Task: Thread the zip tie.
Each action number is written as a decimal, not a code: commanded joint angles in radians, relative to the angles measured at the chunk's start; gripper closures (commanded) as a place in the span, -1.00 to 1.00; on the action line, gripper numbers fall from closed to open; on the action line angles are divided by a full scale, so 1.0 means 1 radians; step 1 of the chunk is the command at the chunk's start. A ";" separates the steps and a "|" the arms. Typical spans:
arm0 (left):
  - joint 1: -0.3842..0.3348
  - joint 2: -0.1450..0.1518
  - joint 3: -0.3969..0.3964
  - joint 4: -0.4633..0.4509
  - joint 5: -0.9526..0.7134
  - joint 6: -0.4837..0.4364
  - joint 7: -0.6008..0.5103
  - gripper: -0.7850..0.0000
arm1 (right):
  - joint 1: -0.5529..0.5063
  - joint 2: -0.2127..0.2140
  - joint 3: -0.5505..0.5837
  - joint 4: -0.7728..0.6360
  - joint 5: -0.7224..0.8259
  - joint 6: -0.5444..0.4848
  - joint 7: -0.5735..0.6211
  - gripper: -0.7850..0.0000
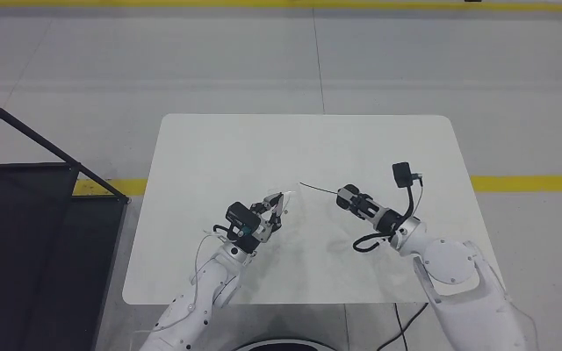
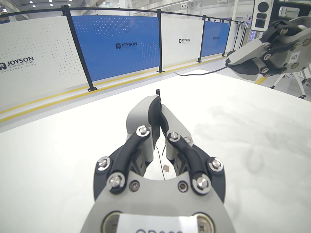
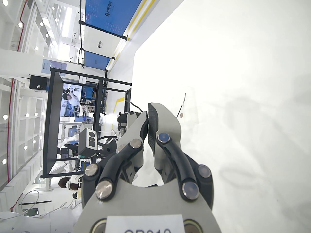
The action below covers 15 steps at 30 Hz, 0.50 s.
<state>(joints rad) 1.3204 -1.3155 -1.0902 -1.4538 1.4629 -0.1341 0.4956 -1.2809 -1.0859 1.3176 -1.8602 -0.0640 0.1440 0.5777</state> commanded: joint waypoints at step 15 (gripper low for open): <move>0.000 0.000 0.000 0.000 0.000 0.000 0.000 1.00 | -0.073 -0.001 -0.040 -0.069 -0.097 0.007 -0.054 1.00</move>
<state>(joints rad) 1.3204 -1.3155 -1.0902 -1.4538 1.4629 -0.1341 0.4956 -1.3492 -1.0869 1.2829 -1.9203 -0.1525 0.1459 0.5274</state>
